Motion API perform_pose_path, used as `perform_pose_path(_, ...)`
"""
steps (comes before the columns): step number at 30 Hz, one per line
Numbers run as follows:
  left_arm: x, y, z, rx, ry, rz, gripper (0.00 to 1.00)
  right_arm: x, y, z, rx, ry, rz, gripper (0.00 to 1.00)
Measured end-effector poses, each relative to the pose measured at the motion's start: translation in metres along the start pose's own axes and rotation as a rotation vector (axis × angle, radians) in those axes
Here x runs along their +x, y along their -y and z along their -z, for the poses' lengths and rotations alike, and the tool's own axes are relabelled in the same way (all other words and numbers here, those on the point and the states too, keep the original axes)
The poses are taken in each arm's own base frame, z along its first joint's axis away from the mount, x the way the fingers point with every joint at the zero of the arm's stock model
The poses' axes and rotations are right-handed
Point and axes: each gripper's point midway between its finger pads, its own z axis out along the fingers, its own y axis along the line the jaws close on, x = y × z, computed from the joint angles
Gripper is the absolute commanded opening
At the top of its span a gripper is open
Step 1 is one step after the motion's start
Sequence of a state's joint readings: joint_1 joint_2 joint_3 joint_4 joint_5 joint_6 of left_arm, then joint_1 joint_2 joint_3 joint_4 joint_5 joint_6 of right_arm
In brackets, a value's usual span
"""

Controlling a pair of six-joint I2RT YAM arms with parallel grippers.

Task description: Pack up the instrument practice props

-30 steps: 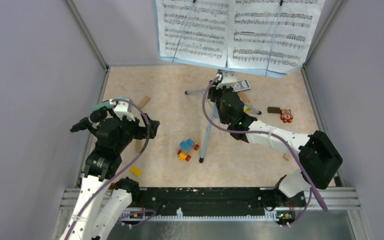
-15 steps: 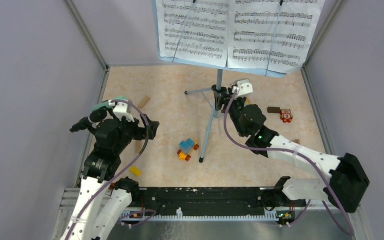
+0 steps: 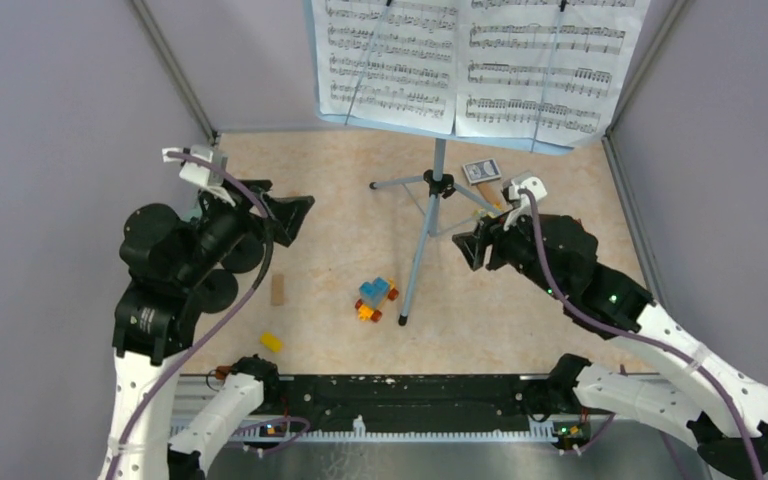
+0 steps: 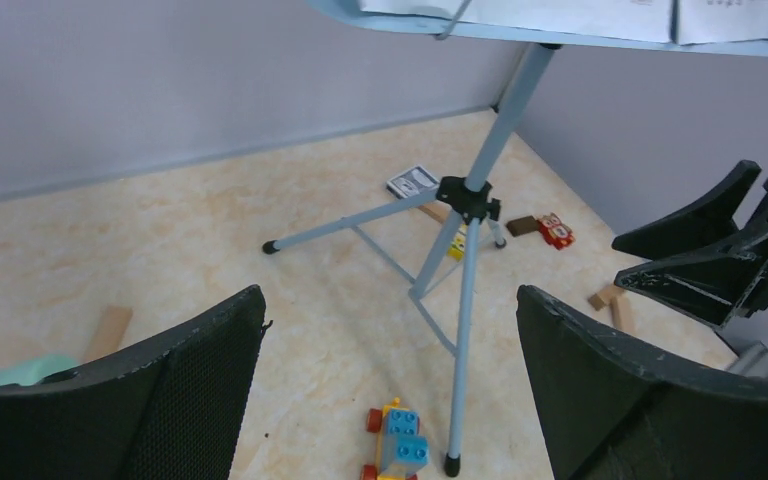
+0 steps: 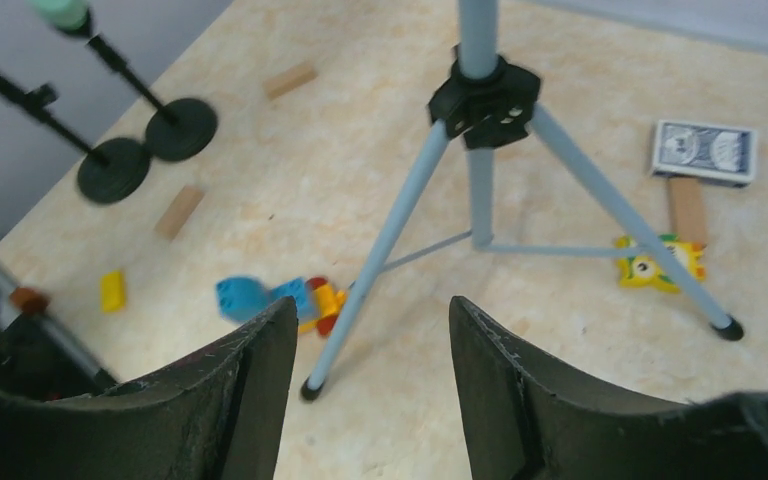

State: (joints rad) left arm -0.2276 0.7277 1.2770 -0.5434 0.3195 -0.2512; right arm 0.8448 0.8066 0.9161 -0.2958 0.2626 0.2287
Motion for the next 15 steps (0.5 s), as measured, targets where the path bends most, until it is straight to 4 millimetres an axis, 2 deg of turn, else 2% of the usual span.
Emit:
perform_pose_path(3, -0.014, 0.014, -0.008, 0.074, -0.012, -0.001, 0.99, -0.001, -0.016, 0.023, -0.098, -0.075, -0.017, 0.56)
perform_pose_path(6, -0.036, 0.035, -0.019, 0.189, -0.016, -0.002, 0.99, -0.019, -0.032, 0.047, -0.184, -0.114, -0.045, 0.56)
perform_pose_path(8, -0.054, 0.05, -0.026, 0.274, -0.005, -0.006, 0.99, -0.041, -0.042, 0.062, -0.229, -0.107, -0.064, 0.55)
perform_pose_path(12, -0.085, 0.078, -0.039, 0.447, 0.031, -0.021, 0.99, -0.098, -0.058, 0.092, -0.305, -0.036, -0.091, 0.55)
perform_pose_path(15, -0.103, 0.089, -0.049, 0.539, 0.07, -0.033, 0.99, -0.132, -0.064, 0.11, -0.342, 0.033, -0.1, 0.54)
